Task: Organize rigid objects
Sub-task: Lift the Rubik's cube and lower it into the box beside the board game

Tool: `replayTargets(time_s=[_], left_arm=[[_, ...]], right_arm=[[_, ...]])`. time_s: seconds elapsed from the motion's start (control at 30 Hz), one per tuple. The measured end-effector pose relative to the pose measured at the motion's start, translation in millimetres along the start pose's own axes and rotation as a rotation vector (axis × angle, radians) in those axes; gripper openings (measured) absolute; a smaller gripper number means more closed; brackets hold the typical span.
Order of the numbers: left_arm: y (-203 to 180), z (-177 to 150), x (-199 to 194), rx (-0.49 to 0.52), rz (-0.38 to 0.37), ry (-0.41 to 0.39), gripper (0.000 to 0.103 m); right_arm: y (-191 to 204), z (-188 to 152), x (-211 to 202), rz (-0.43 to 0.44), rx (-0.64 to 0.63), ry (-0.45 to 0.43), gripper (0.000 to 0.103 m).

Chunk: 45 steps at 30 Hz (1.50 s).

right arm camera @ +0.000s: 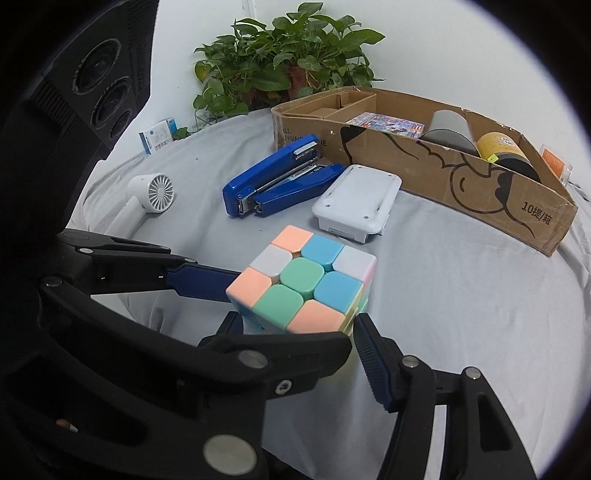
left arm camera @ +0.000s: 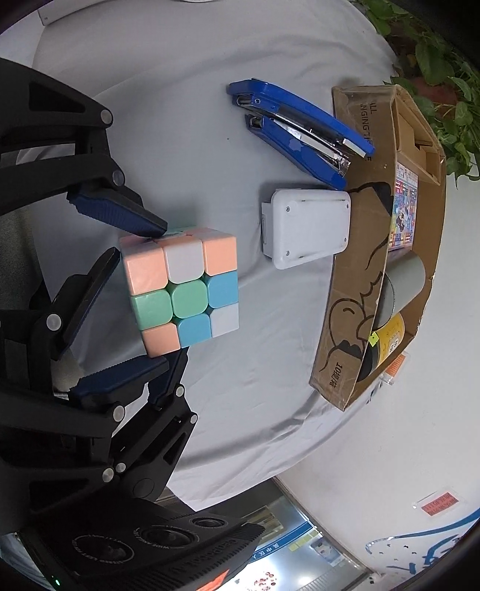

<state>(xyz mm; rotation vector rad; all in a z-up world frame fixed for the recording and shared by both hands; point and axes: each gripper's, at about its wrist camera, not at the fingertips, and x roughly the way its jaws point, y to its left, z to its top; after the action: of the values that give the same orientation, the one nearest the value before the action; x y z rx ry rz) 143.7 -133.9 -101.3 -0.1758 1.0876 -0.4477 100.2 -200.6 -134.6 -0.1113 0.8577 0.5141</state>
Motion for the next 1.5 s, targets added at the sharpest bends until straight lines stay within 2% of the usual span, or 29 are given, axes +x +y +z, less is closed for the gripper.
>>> replayTargets(time_s=[0.27,0.97,1.5], left_arm=[[2.4,7.4,1.2,-0.007,-0.012,-0.009,0.063],[0.7,27.0,-16.3,0.001,-0.006,-0.038,0.063],[-6.1,63.5,-59.6,0.032,0.040,-0.133,0.063]], right_arm=[[0.6,6.9,4.9,-0.011,-0.001,0.006,0.061],[-1.4,35.8,-8.2,-0.020,-0.019,-0.057,0.061],[0.4,81.5,-24.7,-0.022,-0.061,-0.145,0.061]])
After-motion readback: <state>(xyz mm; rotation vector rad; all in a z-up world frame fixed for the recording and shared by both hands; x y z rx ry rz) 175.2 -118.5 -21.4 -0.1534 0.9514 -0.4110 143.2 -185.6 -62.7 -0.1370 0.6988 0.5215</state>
